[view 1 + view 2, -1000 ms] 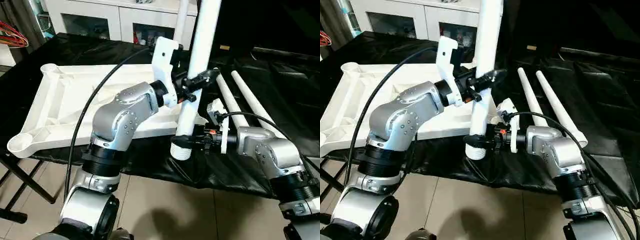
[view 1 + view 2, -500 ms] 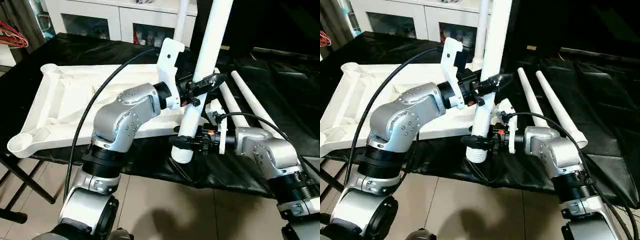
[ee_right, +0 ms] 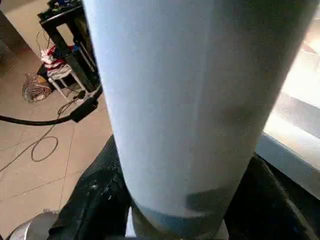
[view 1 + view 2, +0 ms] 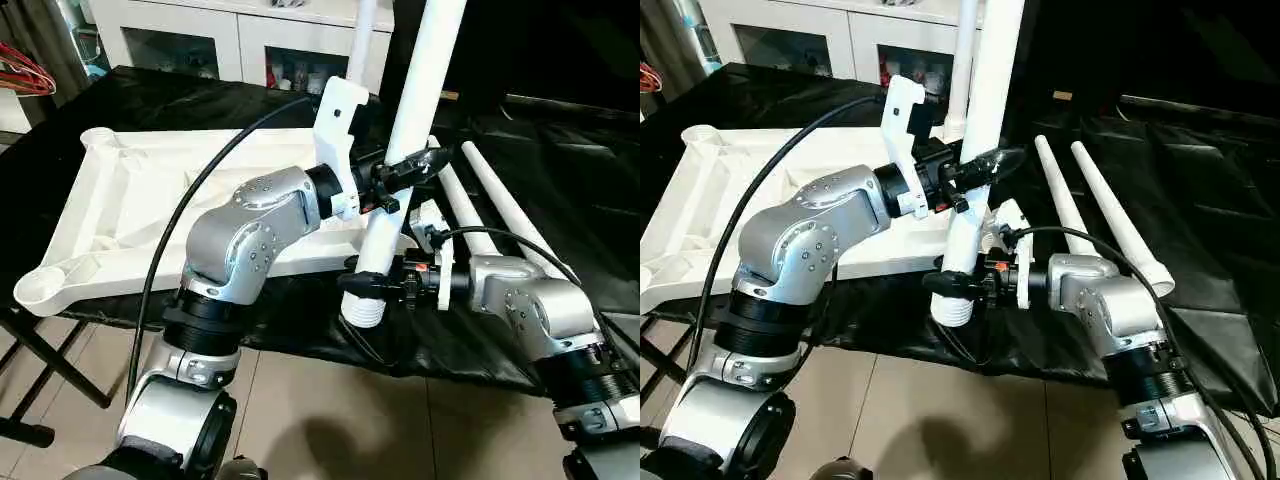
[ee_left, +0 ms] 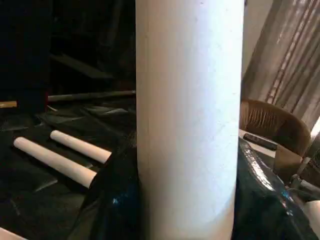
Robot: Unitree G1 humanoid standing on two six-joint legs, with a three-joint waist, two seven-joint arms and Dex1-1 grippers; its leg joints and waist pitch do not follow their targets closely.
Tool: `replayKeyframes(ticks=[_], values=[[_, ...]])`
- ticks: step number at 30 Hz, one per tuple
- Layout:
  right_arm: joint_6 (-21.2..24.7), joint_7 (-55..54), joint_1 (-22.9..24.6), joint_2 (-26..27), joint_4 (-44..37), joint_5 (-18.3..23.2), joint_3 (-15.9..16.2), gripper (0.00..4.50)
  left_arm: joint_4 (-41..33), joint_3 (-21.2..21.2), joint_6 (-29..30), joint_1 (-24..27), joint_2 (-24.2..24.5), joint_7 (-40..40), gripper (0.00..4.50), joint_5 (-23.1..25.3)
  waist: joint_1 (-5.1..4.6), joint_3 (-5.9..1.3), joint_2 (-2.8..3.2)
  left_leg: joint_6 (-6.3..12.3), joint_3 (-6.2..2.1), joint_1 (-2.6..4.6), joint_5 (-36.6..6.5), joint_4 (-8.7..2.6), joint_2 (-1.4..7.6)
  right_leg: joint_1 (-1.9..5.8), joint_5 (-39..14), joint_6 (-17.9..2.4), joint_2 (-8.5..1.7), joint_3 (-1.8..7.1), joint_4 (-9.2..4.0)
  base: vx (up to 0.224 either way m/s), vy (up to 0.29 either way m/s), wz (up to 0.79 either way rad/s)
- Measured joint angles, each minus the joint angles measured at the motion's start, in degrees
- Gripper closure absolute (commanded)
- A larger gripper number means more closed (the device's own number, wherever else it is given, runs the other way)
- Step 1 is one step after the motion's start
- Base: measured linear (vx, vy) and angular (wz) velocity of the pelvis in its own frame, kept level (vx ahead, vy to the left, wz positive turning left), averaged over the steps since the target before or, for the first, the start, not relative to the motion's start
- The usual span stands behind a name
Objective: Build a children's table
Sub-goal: Rotate leg to tighten
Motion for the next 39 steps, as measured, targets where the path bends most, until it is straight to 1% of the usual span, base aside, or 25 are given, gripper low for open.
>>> replayKeyframes(ticks=[2, 3, 5, 8, 9, 10, 12, 13, 15, 16, 19, 22, 25, 27, 28, 29, 31, 32, 34, 35, 36, 37, 39], values=[[-0.06, -0.01, 0.0, 0.22, 0.01, -0.04, 0.0, 2.53, 0.0, 0.0, -0.02, 0.0, 0.01, 0.06, 2.75, 0.09, 0.0, 0.0, 0.0, 0.0, 0.0, 0.0, 0.0, 0.0, 0.0, 0.0, 0.0, 0.0, 0.0, 0.0, 0.0, 0.0, 0.0, 0.0], [-0.11, -0.05, 0.0, 0.34, 0.05, -0.03, -0.01, 2.54, 0.05, 0.03, -0.01, -0.01, -0.09, 0.59, 2.4, 0.23, 0.0, -0.01, 0.01, 0.0, 0.0, 0.0, 0.0, 0.0, 0.0, 0.0, 0.0, 0.0, 0.0, 0.0, 0.0, 0.0, 0.0, 0.0], [-0.15, -0.07, 0.0, 0.6, 0.11, -0.03, -0.01, 2.54, 0.55, 0.49, 0.12, -0.04, -0.35, 1.49, 2.05, 0.15, 0.0, -0.01, 0.02, 0.0, 0.0, 0.0, 0.0, 0.0, 0.0, 0.0, 0.0, 0.0, 0.0, 0.0, 0.0, 0.0, 0.0, 0.0], [-0.21, -0.38, 0.0, 0.72, 0.27, -0.02, -0.09, 2.57, 0.94, 1.05, 0.07, -0.04, -0.44, 1.51, 1.95, -0.01, 0.02, -0.01, 0.03, 0.0, 0.0, 0.0, 0.0, 0.0, 0.0, 0.0, 0.0, 0.0, 0.0, 0.0, 0.0, 0.0, 0.0, 0.0], [-0.36, -0.55, 0.0, 0.92, 0.31, -0.02, -0.17, 2.58, 1.1, 1.28, -0.2, -0.04, -0.55, 1.6, 1.72, -0.01, 0.02, -0.01, 0.03, 0.0, 0.0, 0.0, 0.0, 0.0, 0.0, 0.0, 0.0, 0.0, 0.0, 0.0, 0.0, 0.0, 0.0, 0.0], [-0.47, -0.87, 0.0, 1.24, 0.46, -0.01, -0.35, 2.59, 1.17, 1.74, -0.67, -0.05, -0.82, 1.75, 1.65, -0.02, 0.02, -0.01, 0.03, -0.01, 0.0, 0.0, 0.0, 0.0, 0.0, 0.0, 0.0, 0.0, 0.0, 0.0, 0.0, 0.0, 0.0, 0.0], [-1.25, -2.08, 0.02, 2.23, 1.15, 0.0, -1.49, 2.59, 1.48, 3.54, -3.6, -0.06, -1.69, 1.33, 1.63, -0.67, 0.03, 0.01, 0.06, -0.01, -0.01, -0.01, 0.0, 0.0, 0.0, 0.0, 0.0, 0.0, 0.0, 0.0, 0.0, 0.0, 0.0, 0.0], [-1.92, -3.09, 0.01, 2.94, 1.48, 0.07, -2.58, 2.59, 1.45, 4.76, -5.21, -0.16, -2.17, 1.12, 1.63, -1.62, 0.05, 0.0, 0.11, -0.01, -0.01, 0.0, 0.0, 0.0, 0.0, 0.0, 0.0, 0.0, 0.0, 0.0, 0.0, 0.0, 0.0, 0.0], [-3.02, -4.81, -0.01, 3.92, 2.15, 0.2, -4.18, 2.59, 1.25, 6.85, -6.32, -0.19, -3.1, 1.08, 1.63, -3.6, 0.06, -0.04, 0.21, -0.11, -0.01, 0.0, -0.07, 0.0, 0.0, 0.0, 0.0, -0.01, 0.0, 0.0, 0.0, 0.0, 0.0, 0.0], [-3.85, -6.27, -0.01, 4.63, 2.88, 0.24, -5.37, 2.59, 0.8, 8.64, -6.58, -0.18, -3.92, 1.23, 1.63, -5.3, 0.05, -0.02, 0.26, -0.12, -0.01, 0.0, -0.07, 0.0, 0.0, 0.0, 0.0, -0.01, 0.0, 0.0, 0.0, 0.0, 0.0, 0.0], [-5.21, -8.95, -0.02, 5.61, 3.47, 0.44, -7.34, 2.59, -0.02, 11.85, -7.3, -0.19, -5.15, 1.93, 1.63, -8.34, 0.05, -0.01, 0.5, -0.13, -0.01, 0.0, -0.08, 0.01, 0.0, 0.0, 0.01, -0.01, 0.0, 0.0, 0.01, 0.0, 0.0, 0.0], [-6.51, -12.07, -0.01, 6.65, 3.47, 0.67, -9.1, 2.59, -0.02, 14.06, -9.17, -0.15, -4.71, 3.97, 1.63, -8.54, 0.02, 0.05, 0.69, -0.14, -0.02, 0.02, -0.07, 0.01, 0.0, 0.0, 0.01, -0.01, 0.0, -0.01, 0.04, 0.0, 0.0, 0.0], [-7.78, -15.12, 0.55, 6.96, 2.97, -0.2, -9.64, 2.59, -0.01, 12.87, -11.66, 0.85, -0.39, 5.29, 1.63, -3.63, -0.17, -0.02, 0.85, -0.14, -0.03, 0.06, -0.07, -0.01, 0.01, 0.0, 0.0, -0.01, 0.01, -0.01, 0.04, 0.0, 0.0, 0.0], [-8.19, -17.24, 1.94, 6.77, 1.94, -1.58, -10.07, 2.59, -0.21, 11.4, -13.31, 3.27, 3.37, 6.2, 1.63, 1.44, -0.19, 0.01, 0.86, -0.15, -0.02, 0.06, -0.07, -0.04, 0.01, 0.0, 0.0, 0.0, 0.01, -0.01, 0.02, 0.0, 0.0, 0.0], [-8.37, -18.98, 3.67, 6.58, -0.15, -2.89, -10.05, 2.59, -0.75, 9.76, -13.97, 6.08, 6.19, 6.95, 1.63, 4.77, -0.2, 0.01, 0.88, -0.15, -0.02, 0.07, -0.07, -0.07, 0.01, 0.0, -0.01, 0.01, 0.01, -0.01, -0.01, 0.0, 0.0, 0.0], [-8.51, -20.38, 5.12, 6.46, -1.93, -3.7, -10.03, 2.59, -1.04, 9.06, -14.15, 8.57, 7.92, 7.73, 1.63, 6.99, -0.23, 0.01, 0.92, -0.15, -0.02, 0.07, -0.08, -0.08, 0.01, 0.0, -0.01, 0.01, 0.01, 0.0, -0.04, 0.0, 0.0, 0.0], [-8.52, -23.3, 8.21, 5.91, -5.61, -5.31, -10.12, 2.59, -0.98, 8.91, -13.9, 14.13, 10.12, 10.27, 1.63, 10.89, -0.24, 0.12, 1.02, -0.18, -0.02, 0.0, -0.1, -0.08, 0.01, -0.02, -0.01, 0.02, 0.02, -0.01, -0.1, 0.0, 0.0, 0.0], [-8.52, -24.54, 9.54, 5.87, -7.2, -5.68, -10.28, 2.59, -0.96, 8.9, -13.61, 15.91, 10.57, 11.72, 1.63, 12.16, -0.24, 0.15, 1.03, -0.22, -0.02, -0.04, -0.12, -0.07, 0.01, -0.04, 0.0, 0.03, 0.02, -0.01, -0.1, 0.0, 0.0, 0.0], [-8.52, -28.43, 12.7, 7.12, -12.08, -6.53, -10.57, 2.59, -2.02, 8.13, -14.58, 19.84, 12.76, 14.09, 1.63, 16.21, -0.19, 0.17, 1.07, -0.28, -0.02, -0.05, -0.15, -0.09, 0.01, -0.06, 0.0, 0.03, 0.02, -0.02, -0.1, 0.0, 0.0, 0.0], [-8.78, -31.5, 14.51, 8.77, -14.95, -7.61, -11.24, 2.59, -3.61, 7.07, -16.49, 22.46, 14.74, 14.52, 1.63, 18.77, -0.2, 0.16, 1.09, -0.3, -0.02, 0.01, -0.15, -0.15, 0.01, -0.04, 0.0, 0.03, 0.02, -0.01, -0.13, 0.0, 0.0, 0.0], [-9.08, -33.47, 16.12, 9.59, -16.79, -8.05, -11.7, 2.59, -4.51, 6.65, -17.69, 24.49, 15.63, 14.91, 1.63, 20.54, -0.29, 0.17, 1.13, -0.31, -0.02, 0.07, -0.16, -0.16, 0.01, 0.0, -0.01, 0.04, 0.02, 0.0, -0.14, 0.0, 0.0, 0.0], [-9.09, -36.25, 17.95, 10.62, -18.92, -8.77, -12.57, 2.59, -6.0, 6.77, -18.53, 27.09, 15.28, 15.49, 1.63, 21.5, -0.25, 0.2, 1.18, -0.32, -0.02, 0.05, -0.16, -0.16, 0.01, 0.02, 0.01, 0.07, 0.02, 0.0, -0.18, 0.0, 0.0, 0.0], [-9.19, -38.68, 19.93, 11.2, -20.9, -9.84, -13.35, 2.59, -7.45, 7.04, -18.66, 29.95, 13.7, 16.32, 1.63, 21.32, -0.16, 0.2, 1.19, -0.33, 0.0, 0.06, -0.16, -0.14, 0.0, 0.11, 0.06, 0.13, 0.02, 0.03, -0.25, 0.0, 0.0, 0.0]])
